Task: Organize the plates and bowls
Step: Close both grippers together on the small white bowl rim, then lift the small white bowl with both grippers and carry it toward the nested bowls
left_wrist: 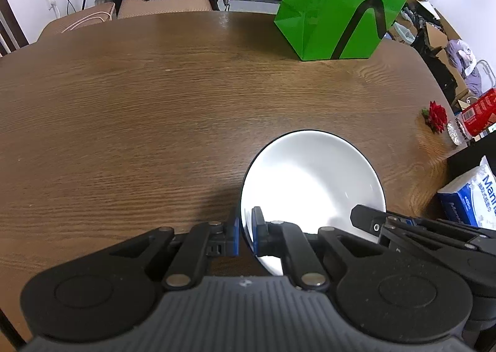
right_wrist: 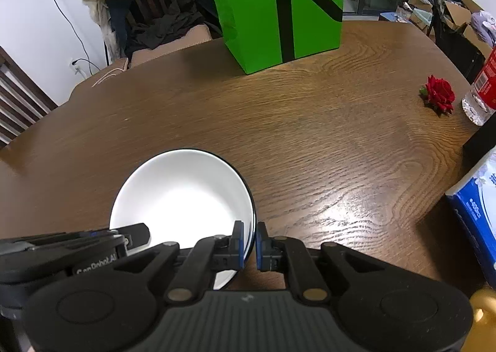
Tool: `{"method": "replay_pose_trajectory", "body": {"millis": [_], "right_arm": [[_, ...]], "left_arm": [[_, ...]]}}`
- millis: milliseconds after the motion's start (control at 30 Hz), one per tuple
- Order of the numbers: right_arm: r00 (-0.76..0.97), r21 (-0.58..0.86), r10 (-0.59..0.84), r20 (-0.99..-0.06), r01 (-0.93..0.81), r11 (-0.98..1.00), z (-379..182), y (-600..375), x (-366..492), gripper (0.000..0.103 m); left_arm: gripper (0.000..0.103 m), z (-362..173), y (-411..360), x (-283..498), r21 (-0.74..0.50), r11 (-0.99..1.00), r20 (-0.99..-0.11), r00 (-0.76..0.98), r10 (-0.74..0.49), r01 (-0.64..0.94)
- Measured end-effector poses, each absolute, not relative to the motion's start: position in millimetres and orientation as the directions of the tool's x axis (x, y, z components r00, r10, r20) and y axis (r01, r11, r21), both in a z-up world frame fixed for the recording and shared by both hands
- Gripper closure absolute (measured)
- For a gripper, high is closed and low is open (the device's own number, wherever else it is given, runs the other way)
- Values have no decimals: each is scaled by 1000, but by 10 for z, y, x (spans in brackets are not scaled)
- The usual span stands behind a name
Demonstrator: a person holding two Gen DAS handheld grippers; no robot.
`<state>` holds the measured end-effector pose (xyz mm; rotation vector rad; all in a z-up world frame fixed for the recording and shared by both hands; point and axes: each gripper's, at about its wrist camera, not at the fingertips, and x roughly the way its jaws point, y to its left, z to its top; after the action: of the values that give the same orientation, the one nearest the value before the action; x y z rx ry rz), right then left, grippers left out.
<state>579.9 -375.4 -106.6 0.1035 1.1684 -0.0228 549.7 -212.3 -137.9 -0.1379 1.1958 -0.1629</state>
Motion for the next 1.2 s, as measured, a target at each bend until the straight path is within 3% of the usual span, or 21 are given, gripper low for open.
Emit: {"method": "replay_pose_trajectory", "body": {"millis": [1200], "right_arm": [[451,70,57,-890,12,997,-495,-2716,4641,96]], "left_arm": [[95,-786,-1137,4314,-182,983,-889,425,-168,9]]}}
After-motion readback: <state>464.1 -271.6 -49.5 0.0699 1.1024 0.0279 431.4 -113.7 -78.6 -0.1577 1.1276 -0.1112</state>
